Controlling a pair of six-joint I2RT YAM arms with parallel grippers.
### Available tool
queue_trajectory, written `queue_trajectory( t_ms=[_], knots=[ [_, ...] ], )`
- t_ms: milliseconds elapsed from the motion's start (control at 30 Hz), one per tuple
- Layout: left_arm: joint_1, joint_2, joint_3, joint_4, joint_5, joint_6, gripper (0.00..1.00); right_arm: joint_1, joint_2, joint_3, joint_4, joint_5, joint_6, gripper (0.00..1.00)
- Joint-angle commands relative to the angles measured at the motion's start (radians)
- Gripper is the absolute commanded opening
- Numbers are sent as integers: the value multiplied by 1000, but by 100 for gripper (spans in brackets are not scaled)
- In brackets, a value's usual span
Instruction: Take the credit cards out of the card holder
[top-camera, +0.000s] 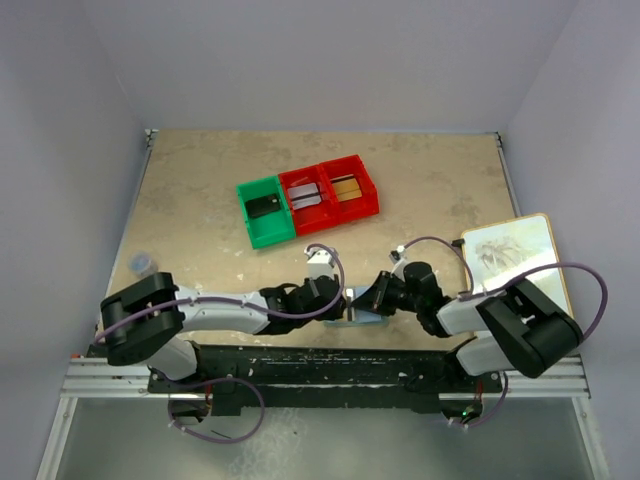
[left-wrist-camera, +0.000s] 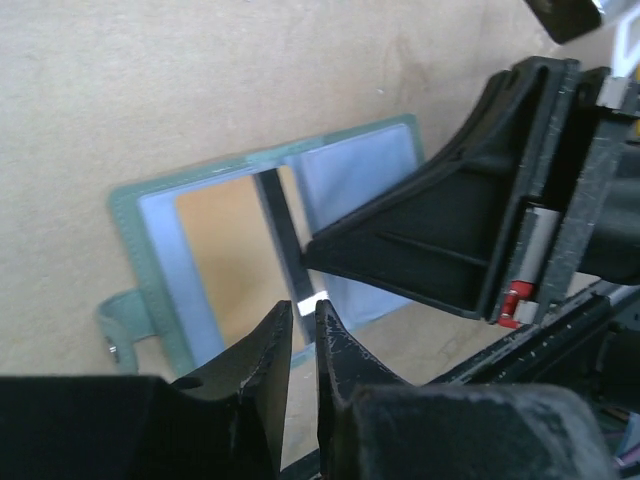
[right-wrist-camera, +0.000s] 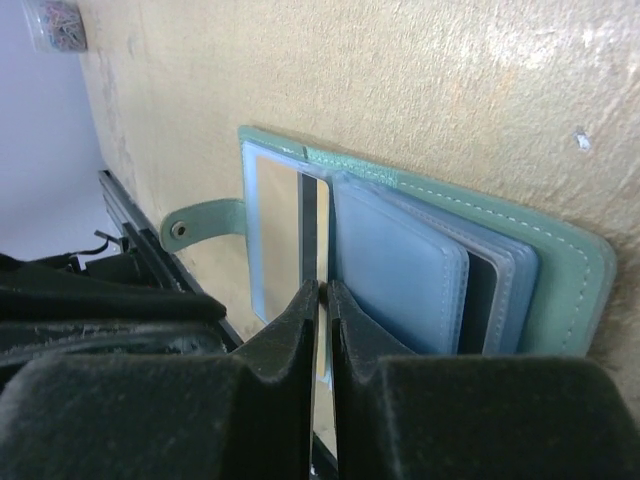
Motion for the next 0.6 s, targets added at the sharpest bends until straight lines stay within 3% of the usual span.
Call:
queue_trajectory(
  t_ms=[0, 200, 567],
  knots=[
    [-2, 40, 32, 101, 77, -13, 11, -4, 58, -2, 56, -4, -24, 11],
    [0, 63, 6, 47, 3, -76, 7, -3, 75, -17, 87, 10, -9, 10],
    [0, 65, 11, -43, -71, -72, 4, -2, -11, -12, -21, 75, -14, 8]
  ],
)
